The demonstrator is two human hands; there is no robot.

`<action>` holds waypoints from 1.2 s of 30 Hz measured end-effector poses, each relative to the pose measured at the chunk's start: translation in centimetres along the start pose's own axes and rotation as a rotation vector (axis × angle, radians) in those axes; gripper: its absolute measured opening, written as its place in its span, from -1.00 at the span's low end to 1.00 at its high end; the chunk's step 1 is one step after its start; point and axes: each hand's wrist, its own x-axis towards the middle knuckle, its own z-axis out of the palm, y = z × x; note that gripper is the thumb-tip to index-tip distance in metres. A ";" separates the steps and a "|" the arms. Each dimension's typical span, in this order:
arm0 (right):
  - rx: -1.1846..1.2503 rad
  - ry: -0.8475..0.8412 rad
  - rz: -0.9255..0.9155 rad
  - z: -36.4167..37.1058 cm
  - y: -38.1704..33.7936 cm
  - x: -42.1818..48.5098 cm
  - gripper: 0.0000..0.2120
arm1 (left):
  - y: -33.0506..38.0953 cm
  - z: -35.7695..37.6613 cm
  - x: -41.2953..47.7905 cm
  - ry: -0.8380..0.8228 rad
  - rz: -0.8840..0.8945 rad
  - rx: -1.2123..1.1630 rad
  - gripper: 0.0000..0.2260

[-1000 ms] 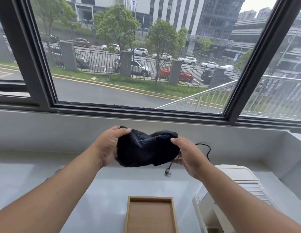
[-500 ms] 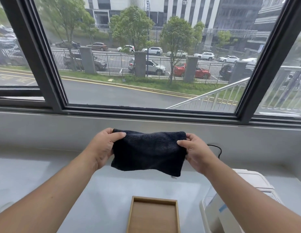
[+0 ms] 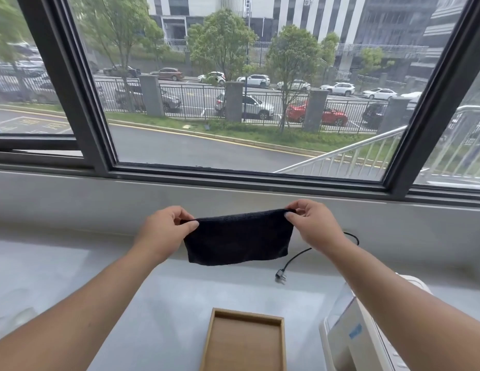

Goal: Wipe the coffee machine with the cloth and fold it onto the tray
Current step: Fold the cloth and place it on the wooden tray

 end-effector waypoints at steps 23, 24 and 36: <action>0.076 -0.440 -0.361 1.4 -10.1 -2.2 -0.90 | 5.8 2.5 -3.6 -0.584 0.078 -0.244 -0.50; 0.078 -0.447 -0.369 1.4 -10.1 -2.2 -0.89 | 6.1 2.7 -3.7 -0.616 0.083 -0.264 -0.61; 0.020 -0.084 -0.122 0.7 -5.8 -1.3 -0.70 | 8.0 0.8 -4.5 -0.706 -0.102 -0.774 -0.62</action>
